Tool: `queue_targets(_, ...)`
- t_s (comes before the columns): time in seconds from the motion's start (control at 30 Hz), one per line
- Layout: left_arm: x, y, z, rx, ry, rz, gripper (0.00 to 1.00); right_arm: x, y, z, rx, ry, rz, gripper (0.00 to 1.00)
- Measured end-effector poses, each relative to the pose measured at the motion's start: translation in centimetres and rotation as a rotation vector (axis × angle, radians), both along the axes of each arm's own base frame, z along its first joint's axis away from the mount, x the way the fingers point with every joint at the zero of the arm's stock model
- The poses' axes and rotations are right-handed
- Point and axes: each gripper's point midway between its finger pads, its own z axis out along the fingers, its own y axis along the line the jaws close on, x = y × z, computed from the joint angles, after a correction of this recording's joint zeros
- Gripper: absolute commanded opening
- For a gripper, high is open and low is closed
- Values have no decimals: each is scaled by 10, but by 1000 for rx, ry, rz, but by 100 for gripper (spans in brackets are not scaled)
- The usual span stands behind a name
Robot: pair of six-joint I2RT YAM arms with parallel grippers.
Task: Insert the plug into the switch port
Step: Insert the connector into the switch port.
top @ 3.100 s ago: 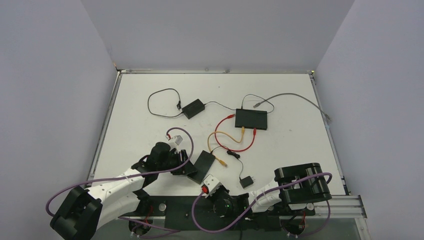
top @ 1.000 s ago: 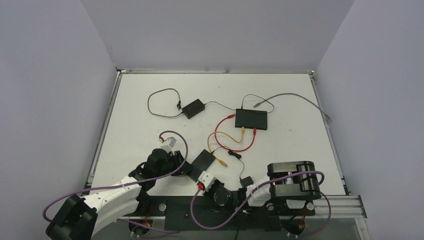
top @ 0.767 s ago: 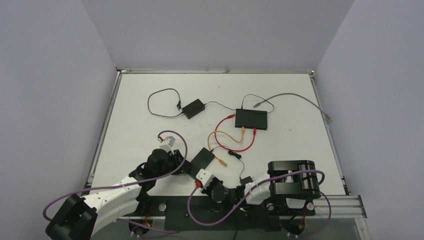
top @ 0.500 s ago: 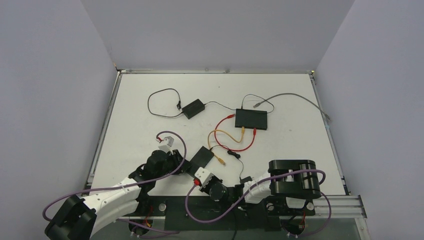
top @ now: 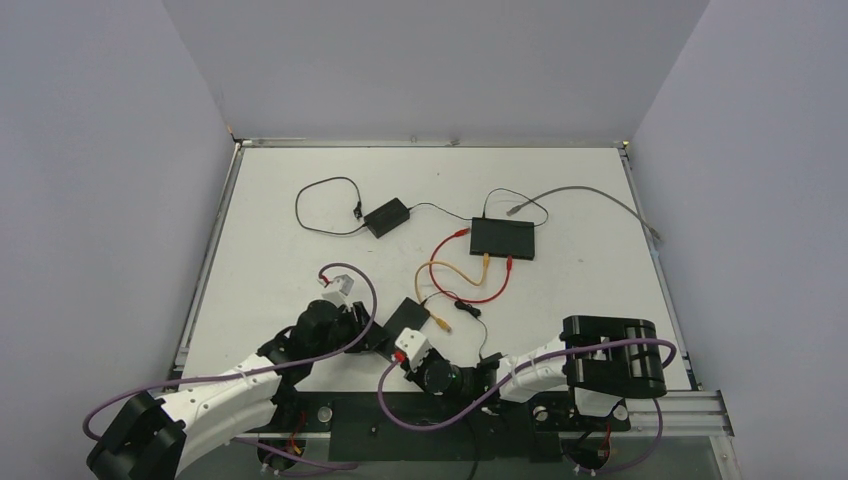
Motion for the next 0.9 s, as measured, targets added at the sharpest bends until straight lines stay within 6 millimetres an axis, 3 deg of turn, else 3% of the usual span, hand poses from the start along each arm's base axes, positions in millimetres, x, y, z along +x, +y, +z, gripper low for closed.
queue_targets(0.1, -3, -2, 2, 7, 17, -13, 51, -6, 2, -2, 4, 30, 22, 7)
queue_targets(0.33, -10, -3, 3, 47, 79, -33, 55, -20, 6, -4, 24, 87, 41, 41)
queue_targets(0.47, -13, 4, -1, 94, 115, -13, 58, -28, 0, -3, 11, 116, 39, 51)
queue_targets(0.6, -10, 11, 3, 116, 112, 24, 60, -26, -16, 3, -33, 115, 6, 53)
queue_targets(0.77, -2, 18, 21, 105, 62, 69, 61, -11, -40, 40, -10, 60, -87, 55)
queue_targets(0.9, 7, 21, 46, 76, -1, 99, 62, 5, -56, 81, 64, -7, -178, 65)
